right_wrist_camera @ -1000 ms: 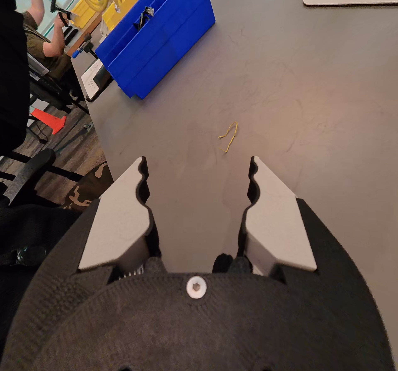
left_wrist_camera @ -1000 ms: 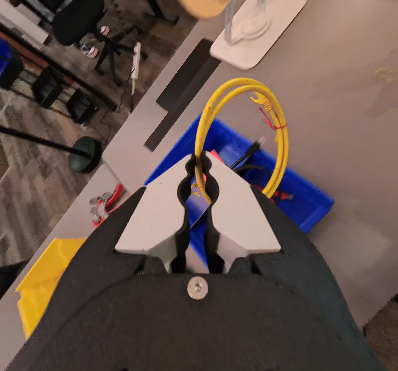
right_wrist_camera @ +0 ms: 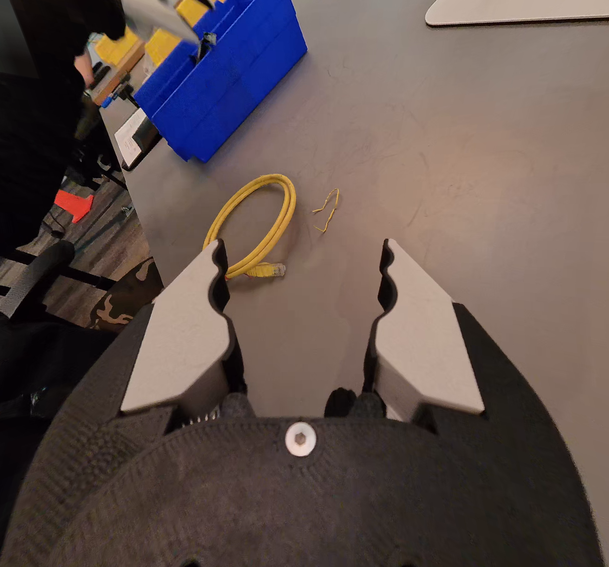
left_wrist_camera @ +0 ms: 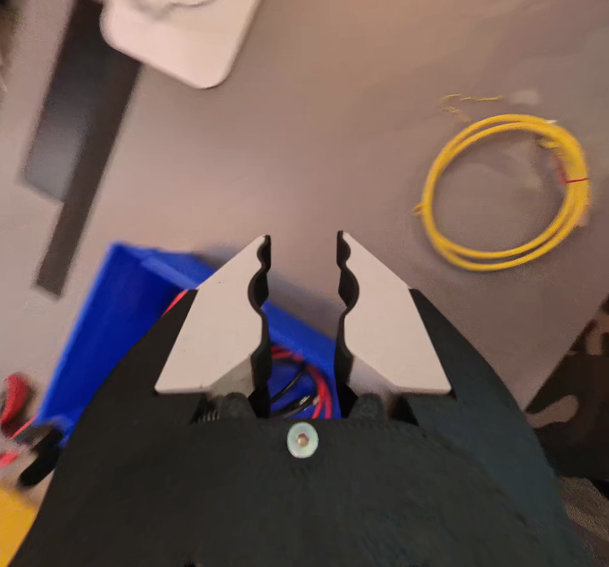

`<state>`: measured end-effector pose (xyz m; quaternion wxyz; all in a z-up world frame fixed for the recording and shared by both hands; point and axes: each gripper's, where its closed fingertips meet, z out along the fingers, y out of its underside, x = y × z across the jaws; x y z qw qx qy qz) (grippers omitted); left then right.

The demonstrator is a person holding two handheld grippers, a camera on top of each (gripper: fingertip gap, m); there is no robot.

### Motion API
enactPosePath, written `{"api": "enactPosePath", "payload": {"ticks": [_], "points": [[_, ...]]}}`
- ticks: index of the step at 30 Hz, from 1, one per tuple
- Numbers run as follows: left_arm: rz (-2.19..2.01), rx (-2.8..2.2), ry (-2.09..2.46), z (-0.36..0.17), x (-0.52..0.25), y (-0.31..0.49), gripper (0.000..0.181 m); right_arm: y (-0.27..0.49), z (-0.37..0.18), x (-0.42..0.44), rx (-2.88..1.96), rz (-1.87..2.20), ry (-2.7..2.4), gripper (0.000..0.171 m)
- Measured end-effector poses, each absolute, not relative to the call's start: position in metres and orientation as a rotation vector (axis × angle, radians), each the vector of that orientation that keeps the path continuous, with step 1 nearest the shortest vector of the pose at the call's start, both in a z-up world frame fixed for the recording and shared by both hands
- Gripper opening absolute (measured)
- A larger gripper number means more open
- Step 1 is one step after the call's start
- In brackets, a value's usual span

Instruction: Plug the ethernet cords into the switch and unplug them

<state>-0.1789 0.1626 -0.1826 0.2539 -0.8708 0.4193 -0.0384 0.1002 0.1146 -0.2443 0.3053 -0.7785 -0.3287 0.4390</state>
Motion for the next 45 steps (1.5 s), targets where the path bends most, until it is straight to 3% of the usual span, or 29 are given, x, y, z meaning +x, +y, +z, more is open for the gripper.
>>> {"api": "enactPosePath", "payload": {"ticks": [1, 5, 10, 16, 26, 37, 45], "points": [[-0.054, -2.374, 1.098, -0.171, -0.209, 0.171, 0.035, 0.114, -0.245, 0.099, -2.062, 1.167, -0.873, 0.092], [0.134, -2.442, 1.170, -0.184, -0.304, 0.196, 0.040, 0.113, -0.248, 0.099, -2.072, 1.158, -0.882, 0.092], [0.266, -2.534, 1.467, -0.245, -0.350, 0.207, 0.041, 0.116, -0.251, 0.104, -2.085, 1.144, -0.865, 0.092], [0.184, -2.478, 1.741, -0.291, -0.344, 0.215, 0.060, 0.122, -0.263, 0.108, -2.129, 1.113, -0.847, 0.092], [0.134, -2.488, 1.991, -0.334, -0.362, 0.213, 0.067, 0.133, -0.277, 0.106, -2.169, 1.091, -0.826, 0.090], [0.055, -2.569, 1.640, -0.310, -0.367, 0.211, 0.065, 0.132, -0.282, 0.106, -2.182, 1.107, -0.833, 0.089], [0.050, -2.399, 1.366, -0.195, -0.344, 0.213, 0.066, 0.128, -0.276, 0.102, -2.160, 1.133, -0.837, 0.089]]}}
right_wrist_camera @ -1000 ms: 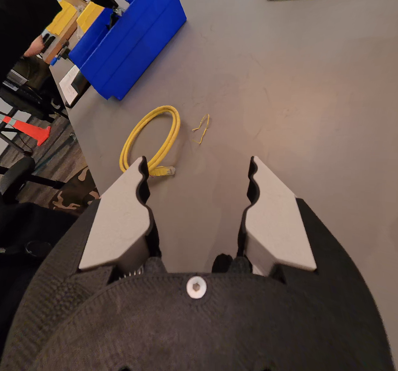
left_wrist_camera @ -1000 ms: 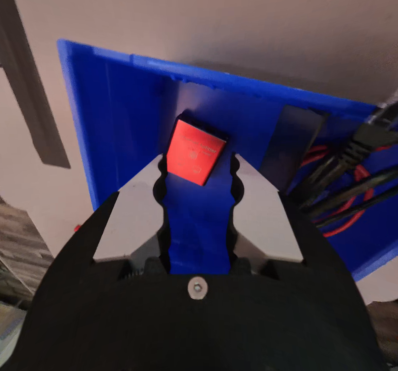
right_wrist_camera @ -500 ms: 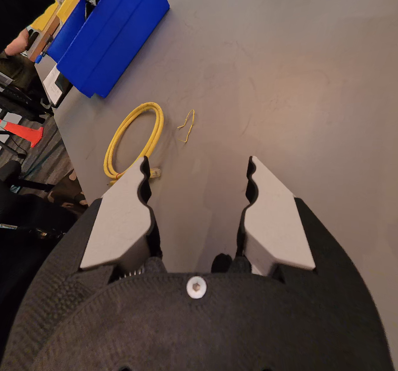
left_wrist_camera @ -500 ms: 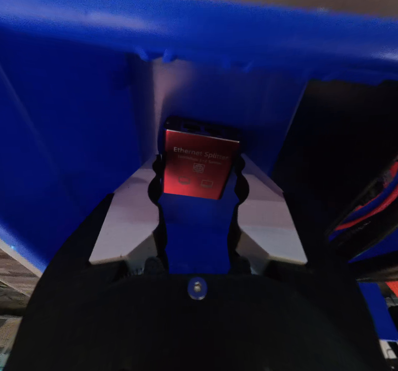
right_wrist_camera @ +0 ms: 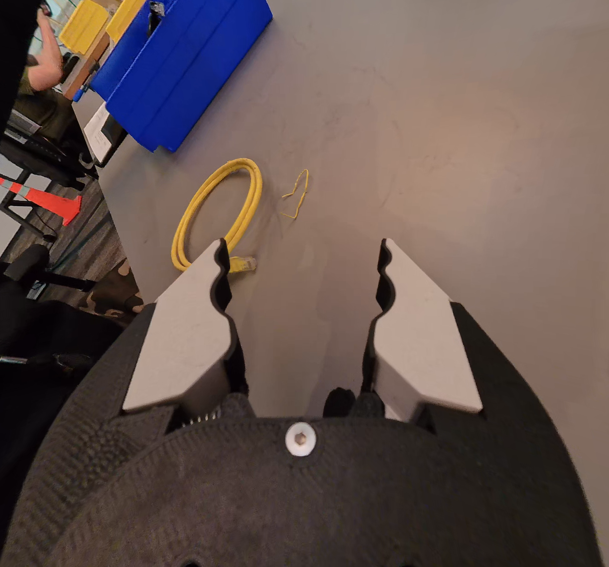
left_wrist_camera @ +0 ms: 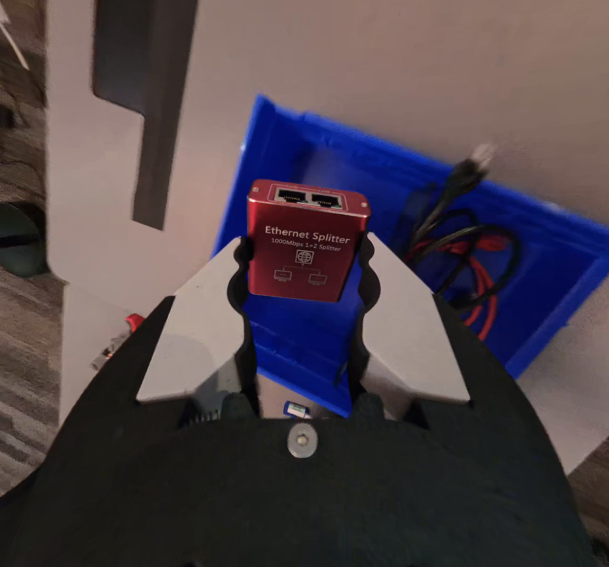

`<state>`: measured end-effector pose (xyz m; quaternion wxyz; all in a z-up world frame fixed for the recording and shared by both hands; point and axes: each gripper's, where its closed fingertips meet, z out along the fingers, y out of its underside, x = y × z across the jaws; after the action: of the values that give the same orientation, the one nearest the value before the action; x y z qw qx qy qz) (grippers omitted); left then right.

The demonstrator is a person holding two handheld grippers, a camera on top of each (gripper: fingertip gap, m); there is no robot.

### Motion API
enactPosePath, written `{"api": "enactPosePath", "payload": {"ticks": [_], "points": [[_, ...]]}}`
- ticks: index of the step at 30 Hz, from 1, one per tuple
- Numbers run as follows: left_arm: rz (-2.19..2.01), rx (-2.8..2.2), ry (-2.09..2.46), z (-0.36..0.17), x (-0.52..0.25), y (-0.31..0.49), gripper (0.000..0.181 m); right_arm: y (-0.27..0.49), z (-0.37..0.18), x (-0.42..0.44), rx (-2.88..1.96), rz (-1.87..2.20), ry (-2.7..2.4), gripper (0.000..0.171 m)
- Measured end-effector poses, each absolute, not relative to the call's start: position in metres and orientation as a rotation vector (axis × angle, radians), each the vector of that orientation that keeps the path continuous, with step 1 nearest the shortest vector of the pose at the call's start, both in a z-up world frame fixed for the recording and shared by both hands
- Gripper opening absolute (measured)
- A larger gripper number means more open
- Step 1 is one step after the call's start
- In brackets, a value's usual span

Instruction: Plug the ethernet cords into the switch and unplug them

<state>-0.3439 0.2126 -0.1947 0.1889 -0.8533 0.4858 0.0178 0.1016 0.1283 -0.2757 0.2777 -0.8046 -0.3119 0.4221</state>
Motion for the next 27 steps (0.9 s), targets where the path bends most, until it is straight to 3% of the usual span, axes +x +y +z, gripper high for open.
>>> {"api": "enactPosePath", "payload": {"ticks": [3, 7, 12, 18, 27], "points": [[0.049, -2.297, 1.435, -0.151, -0.290, 0.208, 0.065, 0.125, -0.274, 0.098, -2.149, 1.128, -0.868, 0.090], [-0.020, -2.254, 1.540, -0.148, -0.190, 0.210, 0.065, 0.121, -0.268, 0.095, -2.124, 1.125, -0.892, 0.090], [-0.132, -2.322, 1.757, -0.217, -0.090, 0.205, 0.065, 0.118, -0.259, 0.097, -2.091, 1.107, -0.907, 0.089], [-0.050, -2.450, 1.931, -0.310, -0.049, 0.202, 0.065, 0.115, -0.251, 0.096, -2.055, 1.097, -0.931, 0.089], [0.026, -2.407, 1.987, -0.332, -0.037, 0.201, 0.065, 0.113, -0.248, 0.095, -2.037, 1.082, -0.961, 0.089]]}}
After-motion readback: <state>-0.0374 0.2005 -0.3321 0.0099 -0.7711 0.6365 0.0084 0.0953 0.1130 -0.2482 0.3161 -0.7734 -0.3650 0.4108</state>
